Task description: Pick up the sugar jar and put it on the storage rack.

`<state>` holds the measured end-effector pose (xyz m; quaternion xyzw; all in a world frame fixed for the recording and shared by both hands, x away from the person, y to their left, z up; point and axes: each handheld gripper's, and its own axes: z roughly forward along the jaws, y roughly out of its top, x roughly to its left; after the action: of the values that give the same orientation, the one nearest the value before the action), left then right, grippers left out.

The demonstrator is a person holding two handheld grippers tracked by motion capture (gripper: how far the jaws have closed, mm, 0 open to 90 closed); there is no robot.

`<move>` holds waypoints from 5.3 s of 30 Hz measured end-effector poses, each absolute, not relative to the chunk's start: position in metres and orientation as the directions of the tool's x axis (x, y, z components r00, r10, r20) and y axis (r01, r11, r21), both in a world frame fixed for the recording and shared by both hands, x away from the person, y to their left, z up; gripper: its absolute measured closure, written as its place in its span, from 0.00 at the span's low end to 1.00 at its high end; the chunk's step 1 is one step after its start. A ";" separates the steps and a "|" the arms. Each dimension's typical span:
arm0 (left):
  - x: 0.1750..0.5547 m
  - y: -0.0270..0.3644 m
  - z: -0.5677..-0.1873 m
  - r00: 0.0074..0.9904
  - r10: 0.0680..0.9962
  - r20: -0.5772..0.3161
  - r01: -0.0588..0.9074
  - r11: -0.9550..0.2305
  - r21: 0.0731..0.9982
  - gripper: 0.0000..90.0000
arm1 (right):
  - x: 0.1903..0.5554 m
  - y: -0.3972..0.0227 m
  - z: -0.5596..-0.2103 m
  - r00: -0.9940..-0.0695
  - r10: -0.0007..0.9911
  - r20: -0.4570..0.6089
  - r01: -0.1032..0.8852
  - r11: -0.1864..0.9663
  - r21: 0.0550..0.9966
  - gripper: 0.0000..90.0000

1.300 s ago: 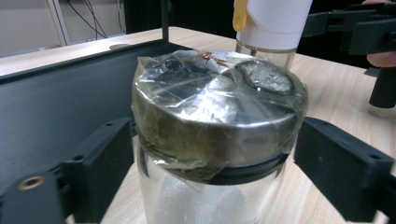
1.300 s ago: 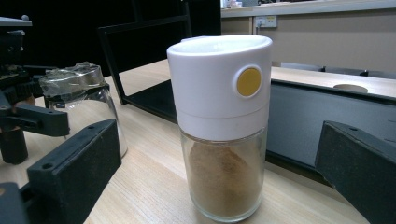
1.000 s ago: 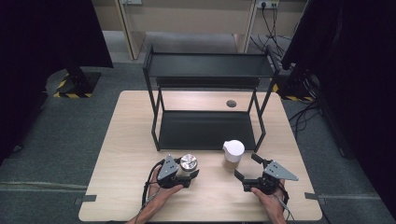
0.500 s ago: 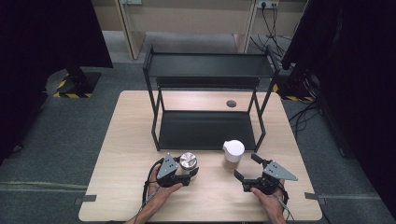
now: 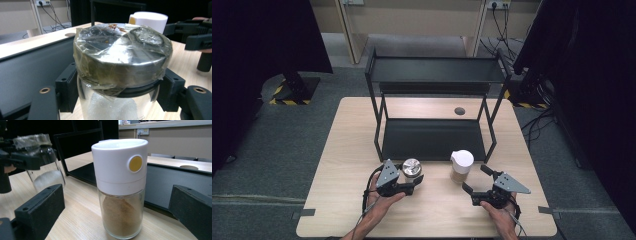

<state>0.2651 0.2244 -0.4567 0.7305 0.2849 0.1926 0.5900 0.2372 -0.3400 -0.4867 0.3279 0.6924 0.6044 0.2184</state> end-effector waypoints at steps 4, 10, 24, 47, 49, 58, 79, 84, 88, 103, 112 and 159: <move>0.267 0.227 -0.449 0.768 0.638 -0.056 0.186 -0.138 0.973 0.35 | 0.237 -0.340 -0.487 -0.689 0.719 0.096 0.191 0.051 0.980 0.01; 0.272 0.231 -0.437 0.778 0.626 -0.052 0.177 -0.138 0.975 0.35 | 0.237 -0.340 -0.487 -0.688 0.719 0.099 0.193 0.050 0.980 0.01; 0.282 0.236 -0.409 0.785 0.618 -0.049 0.164 -0.131 0.978 0.35 | 0.238 -0.341 -0.487 -0.688 0.719 0.099 0.190 0.048 0.981 0.01; 0.308 0.242 -0.328 0.788 0.614 -0.045 0.166 -0.142 0.976 0.35 | 0.238 -0.341 -0.488 -0.688 0.718 0.103 0.194 0.045 0.980 0.01; 0.310 0.241 -0.320 0.787 0.616 -0.039 0.165 -0.148 0.975 0.35 | 0.238 -0.341 -0.488 -0.689 0.718 0.104 0.196 0.045 0.980 0.01; 0.321 0.240 -0.286 0.783 0.620 -0.045 0.170 -0.144 0.975 0.35 | 0.238 -0.341 -0.488 -0.689 0.717 0.106 0.196 0.044 0.980 0.01; 0.339 0.241 -0.223 0.747 0.664 -0.035 0.175 -0.146 0.974 0.35 | 0.238 -0.341 -0.488 -0.688 0.717 0.109 0.198 0.041 0.979 0.01; 0.343 0.243 -0.212 0.730 0.682 -0.035 0.178 -0.140 0.974 0.35 | 0.238 -0.341 -0.487 -0.688 0.717 0.111 0.199 0.039 0.979 0.01; 0.348 0.244 -0.202 0.722 0.691 -0.040 0.191 -0.143 0.971 0.35 | 0.238 -0.341 -0.488 -0.689 0.717 0.111 0.199 0.040 0.979 0.01; 0.358 0.230 -0.173 0.681 0.731 -0.028 0.188 -0.137 0.973 0.35 | 0.239 -0.342 -0.488 -0.689 0.716 0.113 0.201 0.039 0.979 0.01; 0.371 0.219 -0.164 0.644 0.765 -0.022 0.188 -0.130 0.974 0.35 | 0.239 -0.342 -0.488 -0.690 0.715 0.114 0.201 0.038 0.979 0.01; 0.422 0.174 -0.184 0.476 0.879 -0.010 0.183 -0.088 0.979 0.35 | 0.240 -0.342 -0.489 -0.699 0.705 0.120 0.207 0.039 0.978 0.01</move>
<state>0.4223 0.1737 -0.1840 0.6648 0.3995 0.3197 0.5443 0.2402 -0.3424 -0.4889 0.3299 0.6911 0.6098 0.2041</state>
